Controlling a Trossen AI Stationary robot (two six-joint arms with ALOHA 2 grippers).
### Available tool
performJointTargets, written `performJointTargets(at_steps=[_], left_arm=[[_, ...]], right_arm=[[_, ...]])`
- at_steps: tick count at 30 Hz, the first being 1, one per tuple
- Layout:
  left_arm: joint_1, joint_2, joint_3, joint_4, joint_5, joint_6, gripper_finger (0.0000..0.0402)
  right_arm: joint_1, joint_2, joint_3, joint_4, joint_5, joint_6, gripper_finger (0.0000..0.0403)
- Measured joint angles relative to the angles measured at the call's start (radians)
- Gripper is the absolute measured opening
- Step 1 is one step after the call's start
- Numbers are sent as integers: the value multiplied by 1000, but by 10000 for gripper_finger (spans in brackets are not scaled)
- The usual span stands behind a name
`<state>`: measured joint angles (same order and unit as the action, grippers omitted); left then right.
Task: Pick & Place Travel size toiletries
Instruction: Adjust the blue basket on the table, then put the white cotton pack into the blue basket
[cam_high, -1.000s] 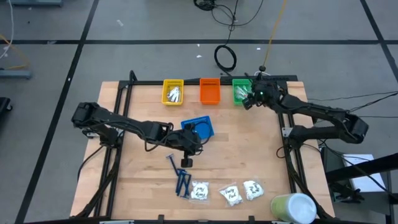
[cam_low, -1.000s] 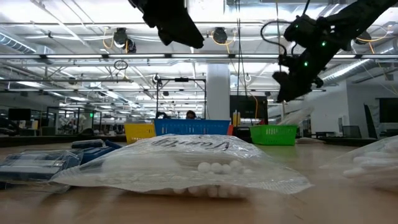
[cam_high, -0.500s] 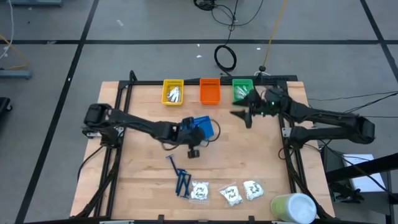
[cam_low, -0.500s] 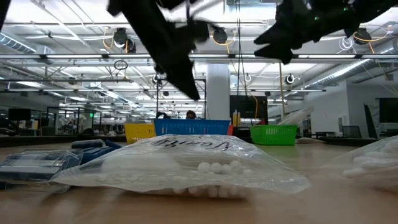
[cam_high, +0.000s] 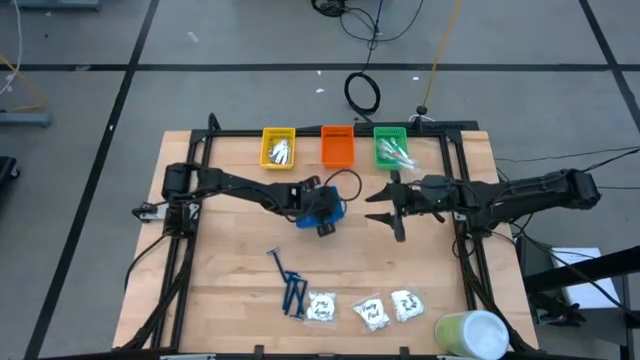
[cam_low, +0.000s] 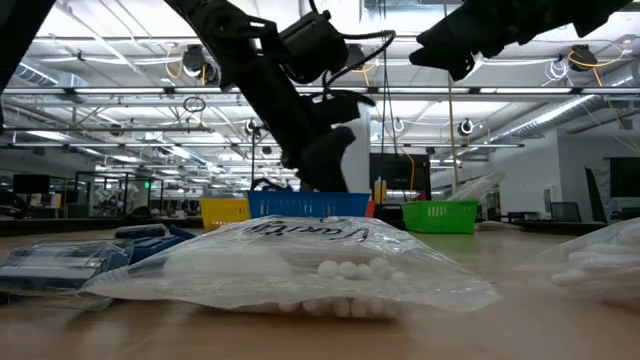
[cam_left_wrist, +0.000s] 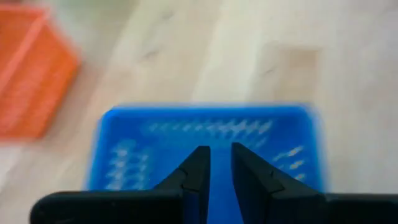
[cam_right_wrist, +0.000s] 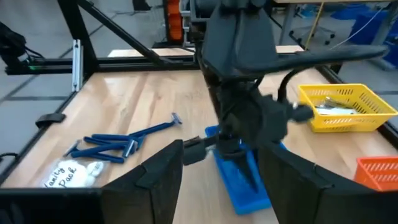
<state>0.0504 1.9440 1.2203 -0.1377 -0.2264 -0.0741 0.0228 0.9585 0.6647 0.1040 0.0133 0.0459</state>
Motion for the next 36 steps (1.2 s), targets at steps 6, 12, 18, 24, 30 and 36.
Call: performJointTargets(at_steps=[6,12,18,24,30,36], left_arm=[[-9,18,1,62,101,17,65],[-28,17,1,110,136,18,65],[-46,17,1,175,178,18,65],[-57,17,2,203,183,34,65],[-90,-75,2,124,173,39,65],[-143,-242,2,-23,171,54,65]], right_arm=[[14,0,0,1,17,-6,196],[14,0,0,7,17,-6,196],[14,0,0,13,17,-6,196],[14,0,0,21,14,-6,196],[38,0,0,8,-13,-6,196],[243,14,12,-58,19,21,196]])
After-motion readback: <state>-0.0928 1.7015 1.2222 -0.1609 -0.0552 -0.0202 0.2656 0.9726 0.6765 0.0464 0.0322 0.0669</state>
